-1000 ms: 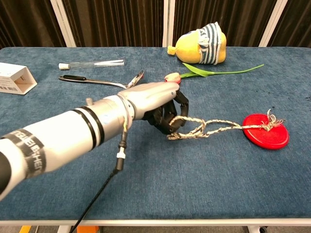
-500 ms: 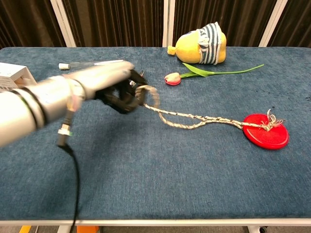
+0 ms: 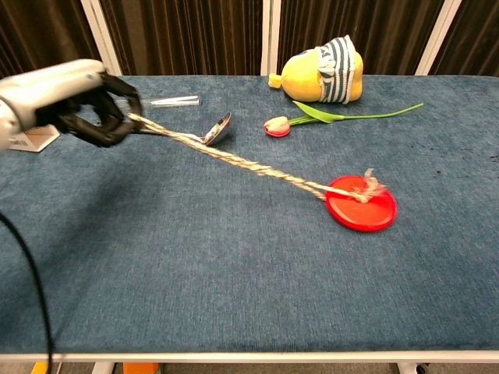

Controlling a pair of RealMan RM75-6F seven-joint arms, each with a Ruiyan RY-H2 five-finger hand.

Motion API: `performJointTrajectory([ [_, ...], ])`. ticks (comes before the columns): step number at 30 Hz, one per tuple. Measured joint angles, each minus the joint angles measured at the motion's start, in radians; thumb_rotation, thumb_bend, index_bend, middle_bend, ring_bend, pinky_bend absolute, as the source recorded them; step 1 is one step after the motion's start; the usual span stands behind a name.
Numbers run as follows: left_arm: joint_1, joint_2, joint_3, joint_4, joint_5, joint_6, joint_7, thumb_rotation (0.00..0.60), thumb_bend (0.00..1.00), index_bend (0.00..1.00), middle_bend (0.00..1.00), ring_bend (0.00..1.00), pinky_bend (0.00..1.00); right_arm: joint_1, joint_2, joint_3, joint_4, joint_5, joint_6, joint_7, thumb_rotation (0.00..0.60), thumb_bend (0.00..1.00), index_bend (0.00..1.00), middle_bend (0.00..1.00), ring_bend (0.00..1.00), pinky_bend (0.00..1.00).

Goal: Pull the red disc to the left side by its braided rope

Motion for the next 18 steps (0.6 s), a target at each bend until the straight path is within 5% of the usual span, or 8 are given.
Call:
performJointTrajectory([
  [18,0.155,0.309,0.031,0.065,0.058,0.006,-0.257,0.600,0.54,0.73,0.86,0.55,0.47,0.007,-0.008,0.001,-0.010,0.008,-0.006,-0.024,0.600,0.25,0.00,0.00,0.00,0.00],
])
